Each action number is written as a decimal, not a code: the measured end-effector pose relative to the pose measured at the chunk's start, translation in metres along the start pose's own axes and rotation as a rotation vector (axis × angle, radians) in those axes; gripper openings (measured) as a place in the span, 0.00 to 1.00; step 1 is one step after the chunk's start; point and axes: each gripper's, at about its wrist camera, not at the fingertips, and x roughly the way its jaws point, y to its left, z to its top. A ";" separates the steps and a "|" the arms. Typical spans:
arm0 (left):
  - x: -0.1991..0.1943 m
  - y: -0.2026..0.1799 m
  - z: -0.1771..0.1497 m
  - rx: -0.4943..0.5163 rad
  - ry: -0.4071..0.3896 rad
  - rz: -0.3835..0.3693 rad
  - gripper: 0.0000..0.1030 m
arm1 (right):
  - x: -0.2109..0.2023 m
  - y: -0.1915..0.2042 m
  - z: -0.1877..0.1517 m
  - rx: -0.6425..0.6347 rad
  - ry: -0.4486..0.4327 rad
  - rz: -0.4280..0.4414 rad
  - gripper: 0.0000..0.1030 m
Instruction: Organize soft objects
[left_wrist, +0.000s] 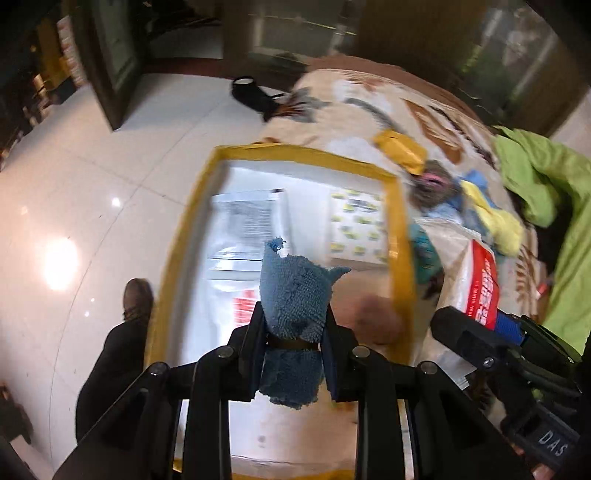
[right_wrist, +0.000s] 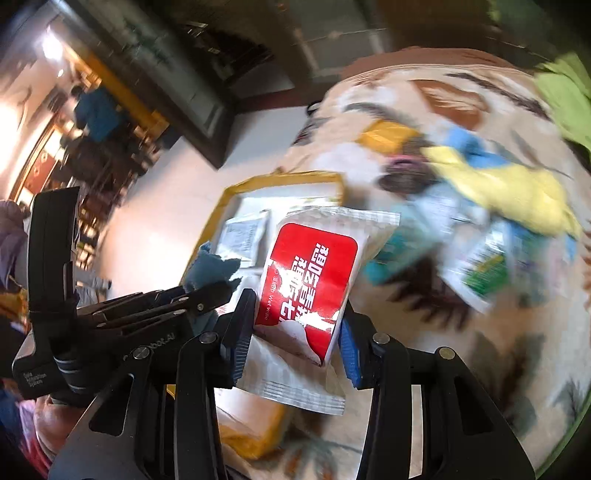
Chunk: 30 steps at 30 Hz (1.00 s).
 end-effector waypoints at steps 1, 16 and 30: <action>0.003 0.007 0.000 -0.013 0.004 0.007 0.25 | 0.006 0.005 0.001 -0.011 0.012 0.002 0.40; 0.029 0.051 -0.001 -0.130 0.025 0.053 0.56 | 0.082 0.038 0.001 -0.141 0.112 -0.022 0.46; 0.001 0.028 0.004 -0.127 -0.015 0.014 0.60 | 0.023 0.024 -0.001 -0.125 0.008 0.004 0.47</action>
